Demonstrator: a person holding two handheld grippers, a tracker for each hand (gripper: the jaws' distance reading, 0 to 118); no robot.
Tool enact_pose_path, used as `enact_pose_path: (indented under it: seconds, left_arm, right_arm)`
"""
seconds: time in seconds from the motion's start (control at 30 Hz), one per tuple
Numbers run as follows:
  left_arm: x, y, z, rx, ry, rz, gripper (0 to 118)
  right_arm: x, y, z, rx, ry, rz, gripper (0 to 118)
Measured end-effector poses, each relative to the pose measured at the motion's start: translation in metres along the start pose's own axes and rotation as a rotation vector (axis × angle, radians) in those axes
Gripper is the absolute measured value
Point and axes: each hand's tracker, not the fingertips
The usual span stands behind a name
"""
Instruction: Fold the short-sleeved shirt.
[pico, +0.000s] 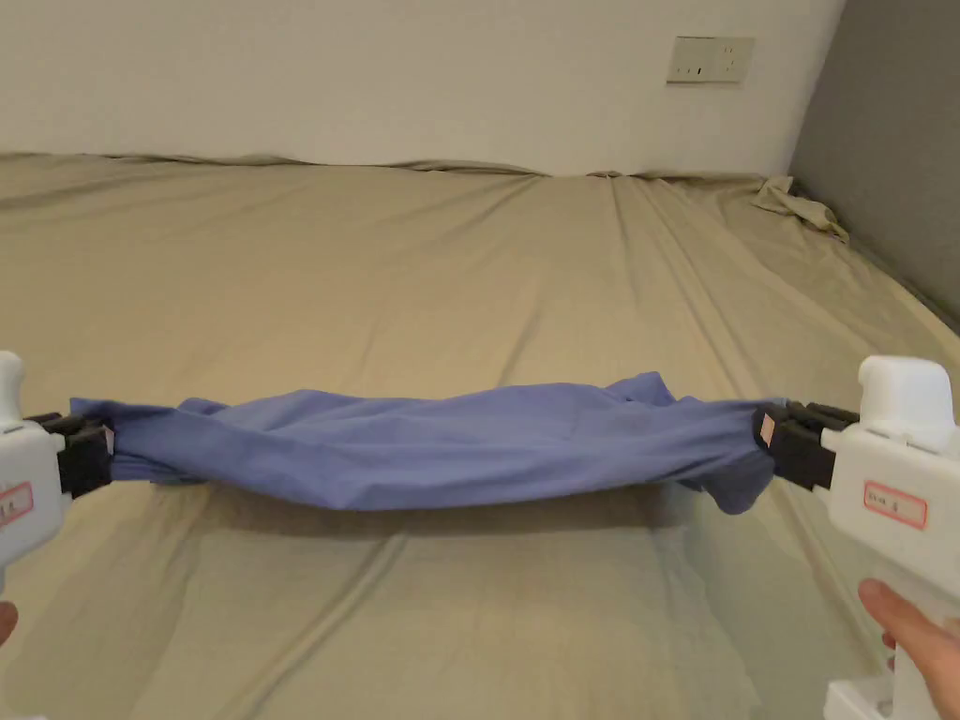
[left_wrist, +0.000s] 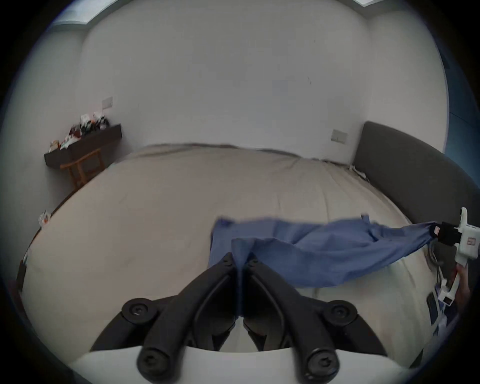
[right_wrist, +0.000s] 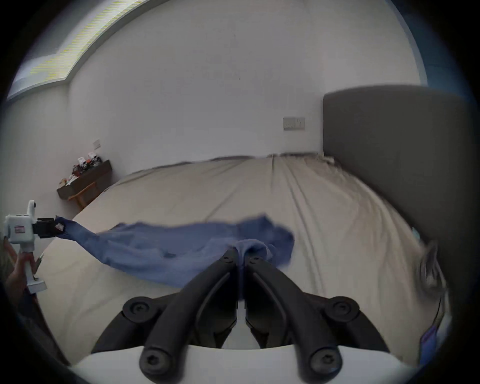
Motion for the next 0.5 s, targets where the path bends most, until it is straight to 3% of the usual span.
enact_pose_path:
  seconds: [0.27,0.37,0.5]
  left_arm:
    - [0.021,-0.150,0.129,-0.146,0.059,-0.058,1]
    - [0.014,-0.176,0.159,-0.168,0.038,0.009,1]
    - [0.012,-0.198,0.194,-0.189,0.096,-0.051,1]
  right_arm:
    - [0.012,-0.158,0.130,-0.159,-0.037,-0.014,5]
    - [0.014,-0.184,0.169,-0.184,-0.030,-0.012,5]
    - [0.017,-0.201,0.210,-0.193,-0.045,-0.006,5]
